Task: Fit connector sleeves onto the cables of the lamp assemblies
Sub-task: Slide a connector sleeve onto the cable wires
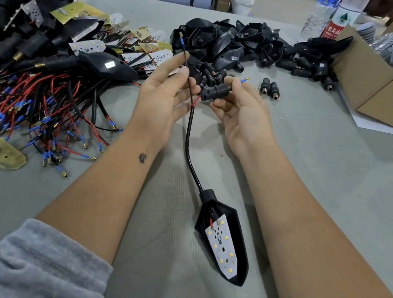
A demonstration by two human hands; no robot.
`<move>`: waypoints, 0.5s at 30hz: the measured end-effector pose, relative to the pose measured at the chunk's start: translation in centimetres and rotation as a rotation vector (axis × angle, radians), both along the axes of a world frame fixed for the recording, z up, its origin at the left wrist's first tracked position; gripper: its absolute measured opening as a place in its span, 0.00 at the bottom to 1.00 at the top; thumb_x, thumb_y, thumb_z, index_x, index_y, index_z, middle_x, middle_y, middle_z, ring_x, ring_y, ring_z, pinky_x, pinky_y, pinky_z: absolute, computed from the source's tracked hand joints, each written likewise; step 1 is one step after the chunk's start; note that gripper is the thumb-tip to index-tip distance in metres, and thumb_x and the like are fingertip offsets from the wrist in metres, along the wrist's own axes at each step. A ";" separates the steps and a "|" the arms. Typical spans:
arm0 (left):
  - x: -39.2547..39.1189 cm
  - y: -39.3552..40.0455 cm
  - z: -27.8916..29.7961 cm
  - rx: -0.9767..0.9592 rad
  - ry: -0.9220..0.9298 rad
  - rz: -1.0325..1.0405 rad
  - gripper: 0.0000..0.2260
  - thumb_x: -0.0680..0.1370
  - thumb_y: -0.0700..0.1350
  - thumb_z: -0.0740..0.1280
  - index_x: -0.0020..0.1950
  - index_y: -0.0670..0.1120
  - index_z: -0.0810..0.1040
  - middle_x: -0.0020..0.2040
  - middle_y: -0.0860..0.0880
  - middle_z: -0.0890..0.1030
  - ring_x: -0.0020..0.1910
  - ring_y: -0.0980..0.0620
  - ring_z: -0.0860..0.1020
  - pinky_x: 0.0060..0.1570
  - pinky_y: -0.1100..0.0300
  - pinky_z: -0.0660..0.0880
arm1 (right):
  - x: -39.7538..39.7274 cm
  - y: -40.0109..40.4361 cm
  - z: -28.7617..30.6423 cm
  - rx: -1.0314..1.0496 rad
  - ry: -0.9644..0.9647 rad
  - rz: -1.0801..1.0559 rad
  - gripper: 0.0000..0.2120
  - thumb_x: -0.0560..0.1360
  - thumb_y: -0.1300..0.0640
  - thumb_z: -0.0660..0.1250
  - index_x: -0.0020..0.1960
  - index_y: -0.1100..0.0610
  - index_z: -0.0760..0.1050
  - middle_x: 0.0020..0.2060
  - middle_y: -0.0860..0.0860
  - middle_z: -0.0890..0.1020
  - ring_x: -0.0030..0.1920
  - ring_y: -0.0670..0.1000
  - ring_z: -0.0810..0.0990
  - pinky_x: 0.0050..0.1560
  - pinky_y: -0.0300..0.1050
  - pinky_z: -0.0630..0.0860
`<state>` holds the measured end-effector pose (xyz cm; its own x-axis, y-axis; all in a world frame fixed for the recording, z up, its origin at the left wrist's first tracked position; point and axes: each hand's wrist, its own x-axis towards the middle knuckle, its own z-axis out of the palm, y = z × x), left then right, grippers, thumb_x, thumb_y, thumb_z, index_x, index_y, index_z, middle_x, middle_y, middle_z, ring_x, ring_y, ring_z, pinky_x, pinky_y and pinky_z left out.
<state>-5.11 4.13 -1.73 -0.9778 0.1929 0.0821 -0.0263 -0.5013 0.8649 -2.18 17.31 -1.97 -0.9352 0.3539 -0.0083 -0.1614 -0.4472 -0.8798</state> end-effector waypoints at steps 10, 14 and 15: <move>0.1 -0.4 0.2 -0.146 0.065 0.160 0.06 0.81 0.40 0.64 0.51 0.49 0.78 0.33 0.53 0.79 0.31 0.57 0.78 0.37 0.65 0.75 | 0.1 -0.1 0.1 0.024 -0.032 0.002 0.10 0.83 0.61 0.58 0.46 0.58 0.75 0.36 0.53 0.78 0.30 0.47 0.74 0.40 0.39 0.77; 0.1 -0.4 0.0 -0.288 0.148 0.221 0.06 0.80 0.40 0.65 0.54 0.49 0.80 0.32 0.51 0.77 0.29 0.59 0.75 0.32 0.68 0.71 | 0.1 -0.2 0.0 0.038 -0.032 -0.017 0.11 0.83 0.61 0.58 0.45 0.57 0.76 0.36 0.52 0.77 0.32 0.48 0.73 0.40 0.39 0.77; 0.1 -0.3 -0.1 -0.319 0.163 0.224 0.06 0.80 0.40 0.66 0.54 0.47 0.80 0.32 0.51 0.76 0.29 0.60 0.74 0.32 0.68 0.70 | 0.0 -0.2 0.0 0.038 -0.031 -0.022 0.11 0.83 0.60 0.58 0.45 0.57 0.76 0.37 0.53 0.77 0.32 0.48 0.73 0.40 0.39 0.76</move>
<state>-5.03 3.79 -1.80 -0.9777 0.0181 0.2092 0.2023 -0.1854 0.9616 -2.16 17.10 -2.01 -0.9266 0.3753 -0.0236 -0.1430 -0.4098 -0.9009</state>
